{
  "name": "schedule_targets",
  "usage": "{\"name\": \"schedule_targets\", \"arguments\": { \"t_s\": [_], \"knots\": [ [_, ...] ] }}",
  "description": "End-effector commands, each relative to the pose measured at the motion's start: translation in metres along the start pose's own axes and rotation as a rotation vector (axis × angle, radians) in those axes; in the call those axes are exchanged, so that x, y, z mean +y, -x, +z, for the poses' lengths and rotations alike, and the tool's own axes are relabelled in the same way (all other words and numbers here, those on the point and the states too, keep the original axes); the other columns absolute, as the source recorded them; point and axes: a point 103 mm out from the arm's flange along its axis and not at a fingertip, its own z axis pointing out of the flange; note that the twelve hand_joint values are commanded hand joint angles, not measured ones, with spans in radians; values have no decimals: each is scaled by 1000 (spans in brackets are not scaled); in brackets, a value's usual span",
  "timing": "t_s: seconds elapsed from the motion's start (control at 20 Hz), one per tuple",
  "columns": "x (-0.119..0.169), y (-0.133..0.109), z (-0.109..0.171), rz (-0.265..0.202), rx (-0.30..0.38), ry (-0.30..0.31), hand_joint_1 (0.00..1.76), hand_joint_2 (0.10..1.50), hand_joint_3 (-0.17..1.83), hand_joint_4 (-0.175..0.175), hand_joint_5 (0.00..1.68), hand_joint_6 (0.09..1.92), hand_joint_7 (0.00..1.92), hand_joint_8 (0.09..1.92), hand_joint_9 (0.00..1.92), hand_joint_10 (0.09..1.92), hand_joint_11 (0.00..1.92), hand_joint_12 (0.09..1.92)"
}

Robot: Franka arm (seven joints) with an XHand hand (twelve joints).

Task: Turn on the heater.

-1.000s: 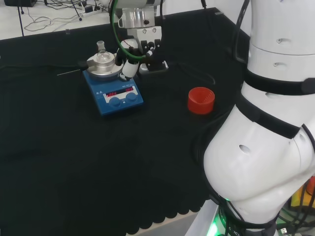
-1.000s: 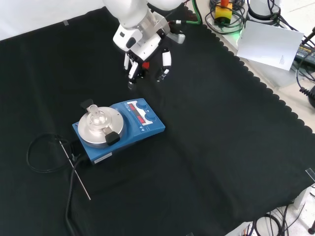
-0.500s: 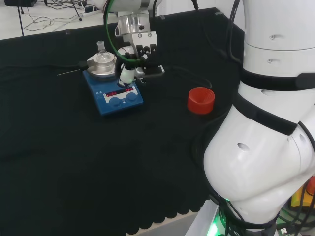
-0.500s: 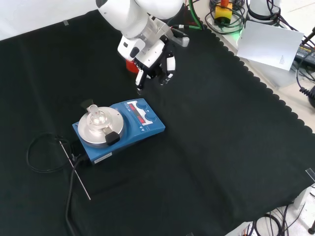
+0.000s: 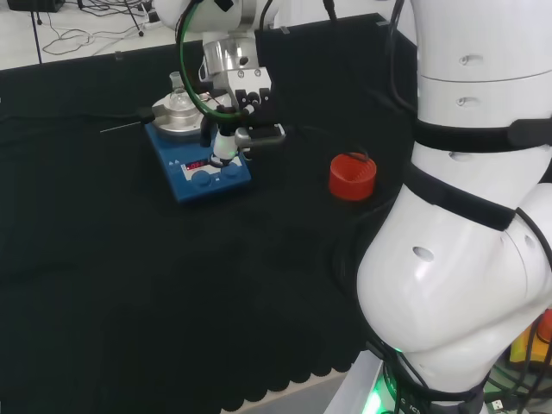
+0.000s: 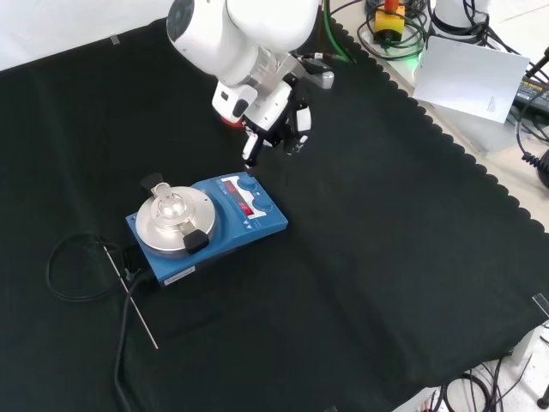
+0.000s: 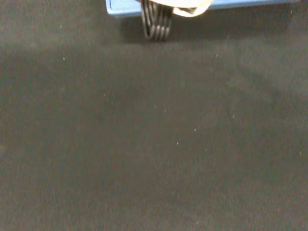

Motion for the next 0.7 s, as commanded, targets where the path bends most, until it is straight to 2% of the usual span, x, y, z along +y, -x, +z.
{"name": "schedule_targets", "arguments": {
  "t_s": [0.05, 0.7],
  "knots": [
    [6, -5, 10, -13, -11, -44, 1353, 788, 831, -91, 204, 627, 1480, 1444, 1549, 1352, 1084, 1069],
    [16, -12, 27, -23, -40, -90, 1373, 762, 902, -79, 206, 538, 1483, 1459, 1547, 1365, 1049, 1122]
  ]
}}
